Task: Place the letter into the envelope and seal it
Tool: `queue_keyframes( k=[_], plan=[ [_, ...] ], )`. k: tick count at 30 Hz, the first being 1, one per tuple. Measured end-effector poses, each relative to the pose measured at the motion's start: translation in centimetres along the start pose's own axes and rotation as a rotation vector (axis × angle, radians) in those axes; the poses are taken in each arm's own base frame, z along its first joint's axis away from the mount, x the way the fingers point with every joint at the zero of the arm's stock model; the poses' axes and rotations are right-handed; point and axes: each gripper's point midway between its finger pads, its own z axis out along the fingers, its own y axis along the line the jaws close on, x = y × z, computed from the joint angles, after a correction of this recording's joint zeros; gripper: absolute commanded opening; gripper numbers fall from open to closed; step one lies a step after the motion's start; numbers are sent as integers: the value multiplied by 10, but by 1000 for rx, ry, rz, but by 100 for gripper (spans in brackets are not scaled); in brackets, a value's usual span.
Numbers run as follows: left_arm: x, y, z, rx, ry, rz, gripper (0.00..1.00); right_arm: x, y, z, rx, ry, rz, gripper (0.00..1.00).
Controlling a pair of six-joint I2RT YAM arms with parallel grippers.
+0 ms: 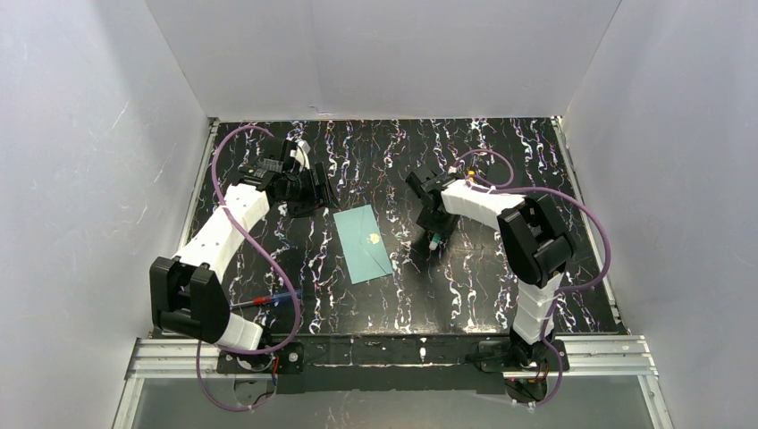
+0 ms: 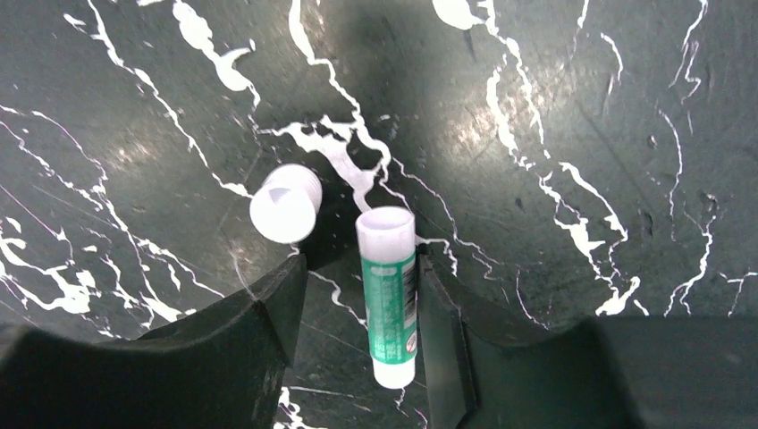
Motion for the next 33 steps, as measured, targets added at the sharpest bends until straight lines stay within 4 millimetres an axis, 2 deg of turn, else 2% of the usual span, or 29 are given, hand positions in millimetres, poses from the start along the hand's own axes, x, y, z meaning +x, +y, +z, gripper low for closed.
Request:
queue_keyframes(
  k=[4, 6, 12, 16, 19, 22, 25, 26, 27, 30, 33],
  plan=[
    [0, 0, 1, -1, 2, -1, 67, -7, 3, 2, 9, -28, 0, 55],
    [0, 0, 1, -1, 3, -1, 66, -10, 1, 3, 19, -37, -3, 51],
    [1, 1, 2, -3, 7, -2, 66, -18, -6, 6, 28, -46, -32, 11],
    [1, 1, 3, -6, 10, -8, 67, -18, -5, 6, 16, -36, -60, 2],
    [2, 2, 3, -8, 14, -12, 68, -17, -5, 4, -3, -30, -76, 1],
    [0, -3, 3, 11, 17, -12, 73, -15, -4, -4, -29, -14, -92, 4],
    [-2, -14, 2, 73, 21, -6, 84, -18, 3, -27, -106, -13, -104, 7],
    [-3, -20, 1, 103, 20, -4, 93, -20, 9, -40, -153, -19, -109, 8],
    [-4, -26, 1, 136, 20, -1, 98, -24, 19, -58, -230, -28, -109, 9],
    [-9, -47, -2, 247, 11, 6, 98, -33, 52, -107, -475, -66, -105, 8],
    [-10, -68, -6, 376, 14, 11, 95, -37, 90, -160, -742, -97, -120, 7]
  ],
)
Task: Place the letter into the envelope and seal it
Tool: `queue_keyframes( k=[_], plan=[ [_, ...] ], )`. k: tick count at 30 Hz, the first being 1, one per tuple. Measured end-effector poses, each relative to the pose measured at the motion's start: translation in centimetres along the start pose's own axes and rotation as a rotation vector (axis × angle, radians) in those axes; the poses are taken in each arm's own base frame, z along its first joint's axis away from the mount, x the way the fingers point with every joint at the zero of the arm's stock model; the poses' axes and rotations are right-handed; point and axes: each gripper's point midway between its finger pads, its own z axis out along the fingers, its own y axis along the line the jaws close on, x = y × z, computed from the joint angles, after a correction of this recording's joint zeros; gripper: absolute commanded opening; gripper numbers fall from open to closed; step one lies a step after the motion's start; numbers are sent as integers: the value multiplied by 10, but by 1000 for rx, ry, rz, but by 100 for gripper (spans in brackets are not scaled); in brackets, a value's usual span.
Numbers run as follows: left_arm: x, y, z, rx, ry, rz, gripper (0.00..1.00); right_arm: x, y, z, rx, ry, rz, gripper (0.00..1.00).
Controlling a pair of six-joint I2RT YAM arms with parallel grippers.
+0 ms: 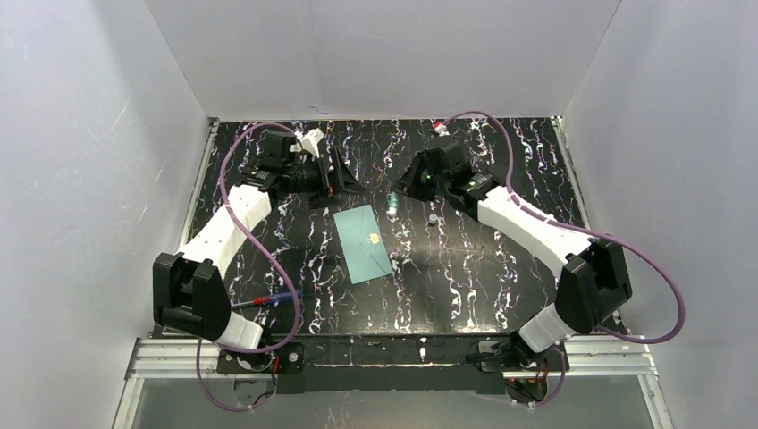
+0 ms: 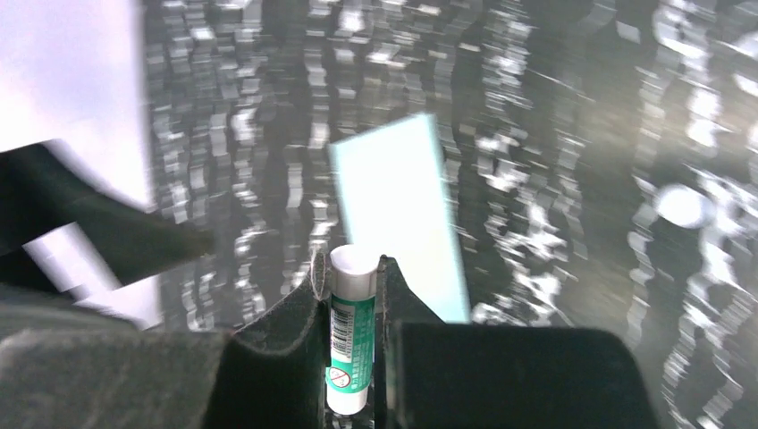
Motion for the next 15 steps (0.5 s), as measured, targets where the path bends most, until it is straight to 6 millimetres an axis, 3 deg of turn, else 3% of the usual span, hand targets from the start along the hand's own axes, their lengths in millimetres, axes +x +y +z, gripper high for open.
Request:
queue_keyframes(
  k=[4, 8, 15],
  plan=[
    [1, -24, 5, 163, 12, -13, 84, -4, 62, -9, -258, -23, -49, 7],
    [5, -43, 6, 315, 27, -52, 66, -4, 101, -21, -423, -39, -90, 7],
    [2, -69, -3, 450, 33, -59, 45, -13, 126, -31, -548, -84, -107, 7]
  ],
)
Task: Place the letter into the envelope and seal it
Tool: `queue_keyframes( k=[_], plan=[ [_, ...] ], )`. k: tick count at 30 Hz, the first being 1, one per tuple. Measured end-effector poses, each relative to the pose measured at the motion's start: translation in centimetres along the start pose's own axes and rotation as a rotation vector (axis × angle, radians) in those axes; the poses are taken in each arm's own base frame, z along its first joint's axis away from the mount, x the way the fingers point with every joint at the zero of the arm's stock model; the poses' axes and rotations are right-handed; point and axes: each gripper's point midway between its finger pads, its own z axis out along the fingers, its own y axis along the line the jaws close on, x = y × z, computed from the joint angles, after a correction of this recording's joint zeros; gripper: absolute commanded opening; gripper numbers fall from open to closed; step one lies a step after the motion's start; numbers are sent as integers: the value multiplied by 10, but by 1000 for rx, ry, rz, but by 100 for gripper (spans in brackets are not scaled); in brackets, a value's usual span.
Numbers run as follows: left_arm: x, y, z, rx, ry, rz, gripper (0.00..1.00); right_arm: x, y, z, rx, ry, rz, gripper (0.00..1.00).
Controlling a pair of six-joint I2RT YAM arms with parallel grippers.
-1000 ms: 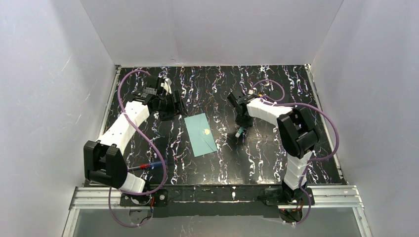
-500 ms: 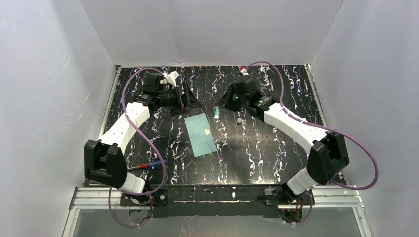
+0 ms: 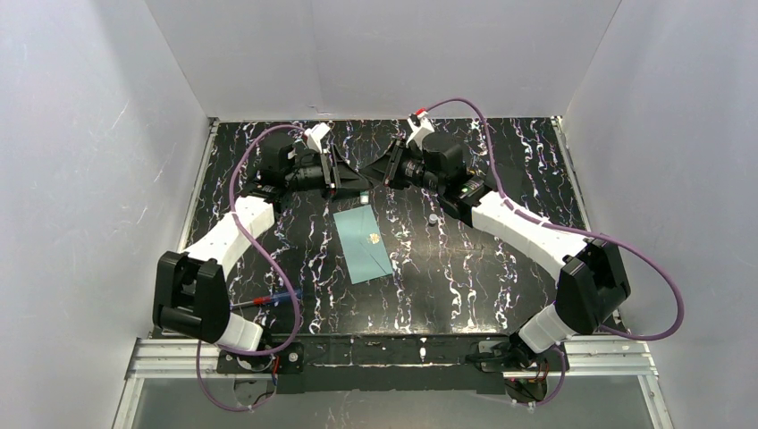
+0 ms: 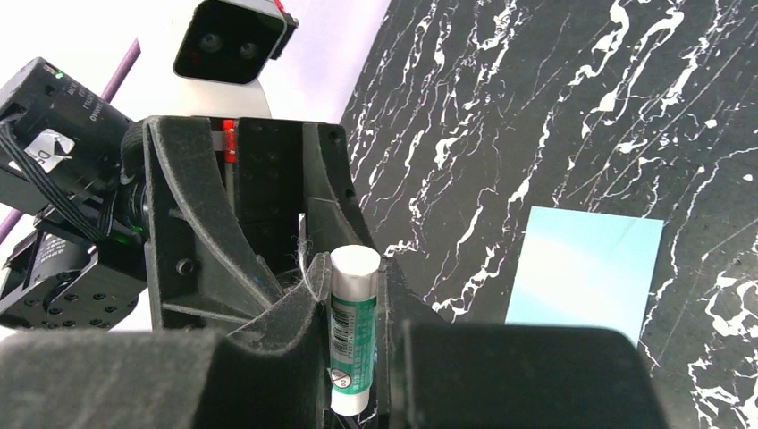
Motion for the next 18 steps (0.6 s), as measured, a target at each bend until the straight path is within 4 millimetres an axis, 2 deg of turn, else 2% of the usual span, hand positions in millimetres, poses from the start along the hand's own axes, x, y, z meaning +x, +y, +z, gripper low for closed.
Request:
queue_keyframes(
  k=[2, 4, 8, 9, 10, 11, 13, 14, 15, 16, 18],
  plan=[
    [-2, -8, -1, 25, -4, 11, 37, 0, 2, 0, -16, -4, 3, 8],
    [-3, -14, -1, 45, -5, 18, 25, -1, 5, 1, -30, -11, 7, 9],
    [-3, -18, -2, 65, -4, 26, 3, -4, 10, 1, -52, -23, 29, 12],
    [-3, -18, -2, 70, -5, 33, 0, -4, 10, 1, -54, -23, 35, 14],
    [-3, -18, -1, 71, -5, 32, 0, -4, 11, 1, -54, -23, 37, 19],
    [-3, -18, -1, 73, -6, 34, 0, -4, 11, 1, -55, -22, 40, 28],
    [-2, -17, -1, 75, -6, 41, 0, -3, 10, 1, -51, -21, 44, 54],
    [-2, -17, -1, 76, -5, 45, 0, -3, 10, 1, -49, -20, 43, 60],
    [-1, -17, -1, 77, -2, 51, 0, -3, 8, 2, -42, -22, 40, 65],
    [1, -18, -1, 81, 4, 69, 0, -3, 6, 2, -30, -24, 33, 66],
    [3, -18, -3, 84, 6, 121, 0, -1, -2, 1, 14, -9, 9, 64]
  ],
)
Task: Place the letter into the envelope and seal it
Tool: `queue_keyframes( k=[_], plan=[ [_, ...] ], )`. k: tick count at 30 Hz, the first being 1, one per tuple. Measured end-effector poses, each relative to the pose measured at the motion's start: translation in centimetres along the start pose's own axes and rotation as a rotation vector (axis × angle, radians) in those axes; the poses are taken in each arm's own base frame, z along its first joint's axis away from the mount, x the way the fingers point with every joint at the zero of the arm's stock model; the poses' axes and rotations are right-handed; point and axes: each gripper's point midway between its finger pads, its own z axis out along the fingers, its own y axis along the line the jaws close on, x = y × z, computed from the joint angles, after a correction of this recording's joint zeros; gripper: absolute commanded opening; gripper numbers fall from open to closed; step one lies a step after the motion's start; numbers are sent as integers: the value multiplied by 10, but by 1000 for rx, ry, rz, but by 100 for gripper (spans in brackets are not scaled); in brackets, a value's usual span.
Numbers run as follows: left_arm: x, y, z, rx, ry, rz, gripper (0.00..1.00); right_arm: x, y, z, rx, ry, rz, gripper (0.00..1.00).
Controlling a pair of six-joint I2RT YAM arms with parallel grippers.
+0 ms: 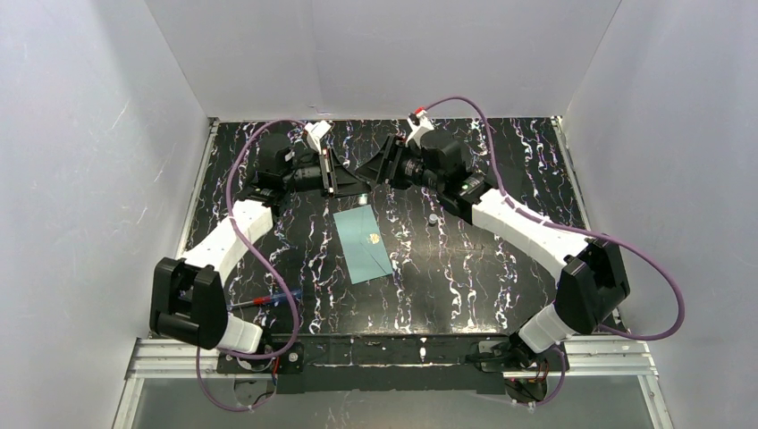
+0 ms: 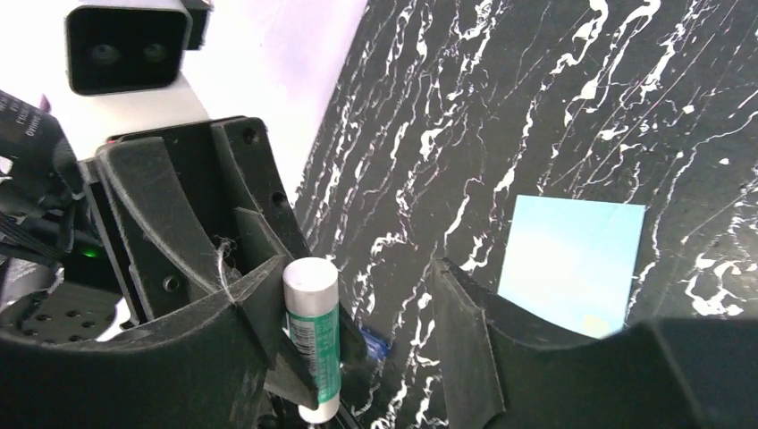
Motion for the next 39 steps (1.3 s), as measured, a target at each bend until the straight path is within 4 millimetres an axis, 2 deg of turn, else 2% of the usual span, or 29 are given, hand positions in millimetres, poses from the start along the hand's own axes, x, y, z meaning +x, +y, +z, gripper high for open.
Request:
queue_keyframes(
  k=[2, 8, 14, 19, 22, 24, 32, 36, 39],
  plan=[
    [2, 0, -3, -10, -6, 84, 0, 0, -1, -2, 32, 29, -23, 61],
    [7, -1, -14, -44, 17, 368, 0, -8, 19, -7, 48, 74, -101, 55],
    [3, 7, -19, -117, 64, 512, 0, -5, 22, -4, 59, 108, -114, 46],
    [7, 17, -21, -155, 87, 526, 0, 4, 20, 1, 56, 147, -111, 43],
    [8, 19, -22, -162, 92, 517, 0, 9, 19, 2, 53, 165, -105, 34],
    [9, 19, -21, -162, 93, 512, 0, 10, 22, 2, 41, 172, -97, 33],
    [7, 16, -20, -161, 82, 479, 0, 11, 27, 2, 13, 182, -76, 34],
    [7, 16, -20, -171, 81, 437, 0, 12, 27, 2, 15, 183, -63, 38],
    [2, 14, -20, -182, 63, 424, 0, 13, 27, 1, 14, 190, -51, 37]
  ],
)
